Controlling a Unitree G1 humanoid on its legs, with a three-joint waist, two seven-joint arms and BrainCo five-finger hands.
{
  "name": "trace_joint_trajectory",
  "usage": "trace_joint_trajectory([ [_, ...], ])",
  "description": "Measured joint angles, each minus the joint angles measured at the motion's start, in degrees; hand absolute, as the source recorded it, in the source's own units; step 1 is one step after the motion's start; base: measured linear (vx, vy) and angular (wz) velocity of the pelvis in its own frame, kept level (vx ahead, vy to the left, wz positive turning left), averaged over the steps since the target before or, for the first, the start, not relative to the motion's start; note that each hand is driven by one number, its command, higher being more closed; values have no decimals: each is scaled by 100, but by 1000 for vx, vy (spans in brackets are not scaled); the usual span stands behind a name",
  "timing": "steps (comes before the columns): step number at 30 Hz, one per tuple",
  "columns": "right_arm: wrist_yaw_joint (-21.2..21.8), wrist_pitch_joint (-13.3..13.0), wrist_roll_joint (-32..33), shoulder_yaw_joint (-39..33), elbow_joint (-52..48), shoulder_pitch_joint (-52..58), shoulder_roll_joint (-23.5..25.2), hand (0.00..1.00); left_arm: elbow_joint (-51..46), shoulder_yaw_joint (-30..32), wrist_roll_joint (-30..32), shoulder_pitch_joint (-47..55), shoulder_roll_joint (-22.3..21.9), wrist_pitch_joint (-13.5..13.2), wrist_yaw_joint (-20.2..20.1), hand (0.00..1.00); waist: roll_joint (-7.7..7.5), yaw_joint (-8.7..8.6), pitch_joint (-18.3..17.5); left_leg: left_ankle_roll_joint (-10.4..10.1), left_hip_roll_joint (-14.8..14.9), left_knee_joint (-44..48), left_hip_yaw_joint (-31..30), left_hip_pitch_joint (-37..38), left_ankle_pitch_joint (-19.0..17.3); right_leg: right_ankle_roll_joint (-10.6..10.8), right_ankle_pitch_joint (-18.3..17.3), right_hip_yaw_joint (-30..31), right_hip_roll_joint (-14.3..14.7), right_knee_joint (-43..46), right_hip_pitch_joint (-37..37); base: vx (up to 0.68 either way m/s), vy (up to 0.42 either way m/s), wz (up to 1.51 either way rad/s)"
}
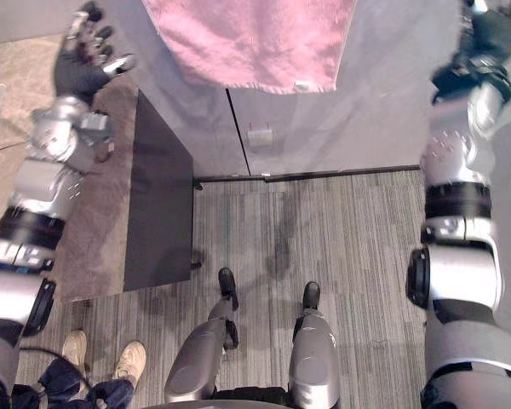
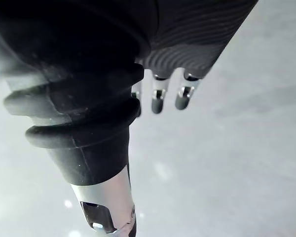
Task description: Organize washtable
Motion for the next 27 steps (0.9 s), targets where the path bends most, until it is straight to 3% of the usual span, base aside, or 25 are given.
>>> trace_joint_trajectory([
  [4, -233, -171, -228, -1176, -875, 1142, 108, 0, -558, 1083, 257, 1068, 36, 42, 0, 0, -61, -25, -23, -49, 61, -1, 7, 114, -38, -36, 57, 24, 93, -311, 244, 47, -73, -4],
  [7, -264, -189, -299, -1607, -1159, 1919, 368, 0, -645, 1536, 418, 1807, -42, 142, -5, 0, -231, -37, -273, -87, 101, -3, 11, 157, -125, -30, 136, 87, 176, -621, 376, 66, -70, -13],
  [12, -191, -36, -685, -1833, -1662, 3009, 872, 0, -730, 1748, 474, 2407, -686, 254, -15, 0, -490, -137, -805, -90, 90, -4, 21, 264, -201, -4, 186, 81, 193, -838, 581, 97, -54, -1],
  [16, 25, 215, -932, -1927, -2173, 3811, 1291, 0, -1331, 1755, 590, 3047, -1192, 306, -80, 0, -563, -292, -1176, -125, 83, -4, 28, 434, -236, -20, 167, 80, 191, -849, 753, 87, -35, -1],
  [22, 284, 457, -1342, -2376, -2860, 5050, 2302, 0, -1859, 1905, 812, 3811, -2084, 346, -276, 0, -508, -511, -1586, -172, 129, -11, 261, 887, -441, -72, -65, 258, 190, -606, 901, -20, -15, -18],
  [23, 335, 561, -1411, -2441, -2927, 5346, 2560, 0, -1946, 1978, 813, 4050, -2267, 348, -276, 0, -522, -604, -1703, -238, 136, -13, 345, 957, -566, -44, -142, 296, 174, -569, 909, -89, 32, -29],
  [24, 411, 607, -1525, -2543, -2956, 5698, 2900, 0, -1970, 1971, 819, 4278, -2406, 354, -286, 0, -694, -618, -1873, -251, 56, 180, 500, 980, -613, -52, -144, 331, -23, -639, 890, -40, 54, -42],
  [25, 429, 656, -1546, -2616, -3003, 5881, 3065, 0, -1978, 1954, 828, 4370, -2495, 358, -286, 0, -738, -615, -1919, -187, 13, 563, 595, 979, -690, -53, -143, 395, -84, -644, 912, 93, 57, -54],
  [26, 502, 758, -1580, -2678, -3275, 6310, 3418, 0, -2006, 1874, 891, 4540, -2655, 372, -287, 0, -692, -597, -2018, -100, 55, 749, 650, 956, -998, -41, -138, 435, -62, -627, 976, 55, 25, -43],
  [27, 527, 775, -1603, -2698, -3462, 6648, 3792, 0, -2028, 1805, 966, 4617, -2771, 421, -342, 0, -675, -668, -2073, -88, 29, 395, 718, 1177, -1071, 5, -176, 469, -48, -574, 1016, 5, 36, -30],
])
